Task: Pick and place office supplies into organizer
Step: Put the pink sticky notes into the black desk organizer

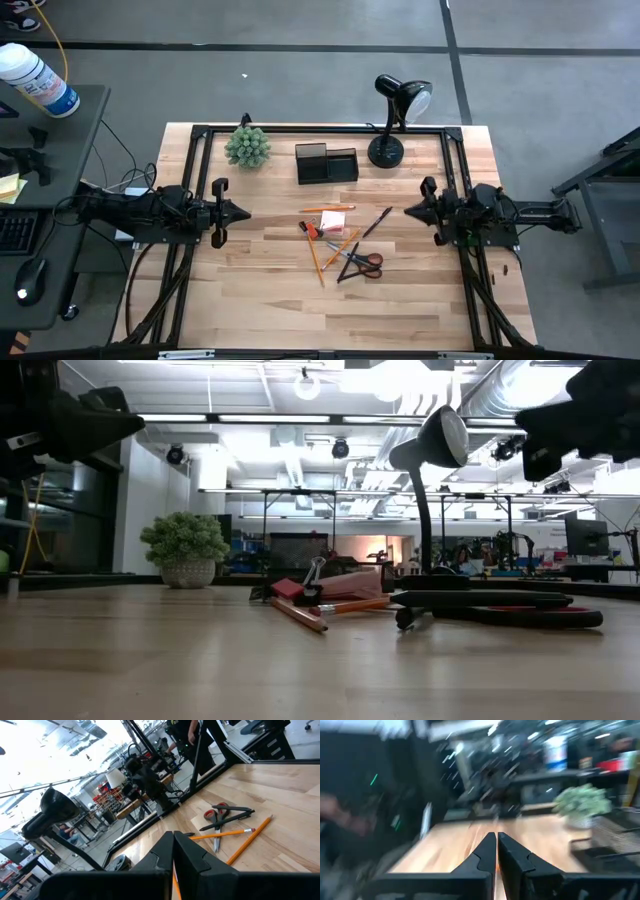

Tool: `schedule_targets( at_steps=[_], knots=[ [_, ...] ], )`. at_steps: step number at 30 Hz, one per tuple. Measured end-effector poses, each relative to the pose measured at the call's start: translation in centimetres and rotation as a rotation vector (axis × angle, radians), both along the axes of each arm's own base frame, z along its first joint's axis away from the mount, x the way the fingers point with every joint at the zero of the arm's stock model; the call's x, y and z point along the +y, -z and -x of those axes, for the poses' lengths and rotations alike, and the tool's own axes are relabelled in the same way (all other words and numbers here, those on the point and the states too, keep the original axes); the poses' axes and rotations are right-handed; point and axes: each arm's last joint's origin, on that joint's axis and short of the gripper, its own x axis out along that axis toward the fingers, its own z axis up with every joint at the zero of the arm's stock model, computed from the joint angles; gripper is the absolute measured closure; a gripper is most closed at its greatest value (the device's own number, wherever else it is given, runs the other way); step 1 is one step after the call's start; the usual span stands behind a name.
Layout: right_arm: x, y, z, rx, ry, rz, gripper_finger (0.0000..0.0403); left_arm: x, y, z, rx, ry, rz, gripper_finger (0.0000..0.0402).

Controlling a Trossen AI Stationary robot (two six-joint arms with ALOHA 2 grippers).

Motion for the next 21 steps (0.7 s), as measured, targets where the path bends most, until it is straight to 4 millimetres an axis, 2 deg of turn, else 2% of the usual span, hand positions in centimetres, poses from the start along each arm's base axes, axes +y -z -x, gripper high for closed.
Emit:
schedule_targets(
  at_steps=[6,12,18,21],
  knots=[
    [-0.7,-1.5,0.4,-0.170,0.214,-0.138,0.0391,0.0,0.0,0.0,-0.002,-0.006,0.000,0.0401],
    [-0.7,-2.9,0.9,-0.319,0.231,-0.144,0.0391,0.1,-1.0,0.1,-0.108,-0.035,0.070,0.0401],
    [-0.7,-3.4,1.2,-0.390,0.205,-0.195,0.0391,0.5,-2.9,0.5,-0.340,-0.123,0.394,0.0401],
    [-0.7,-3.5,1.3,-0.399,0.212,-0.184,0.0391,0.7,-3.1,0.7,-0.383,-0.142,0.491,0.0401]
  ],
)
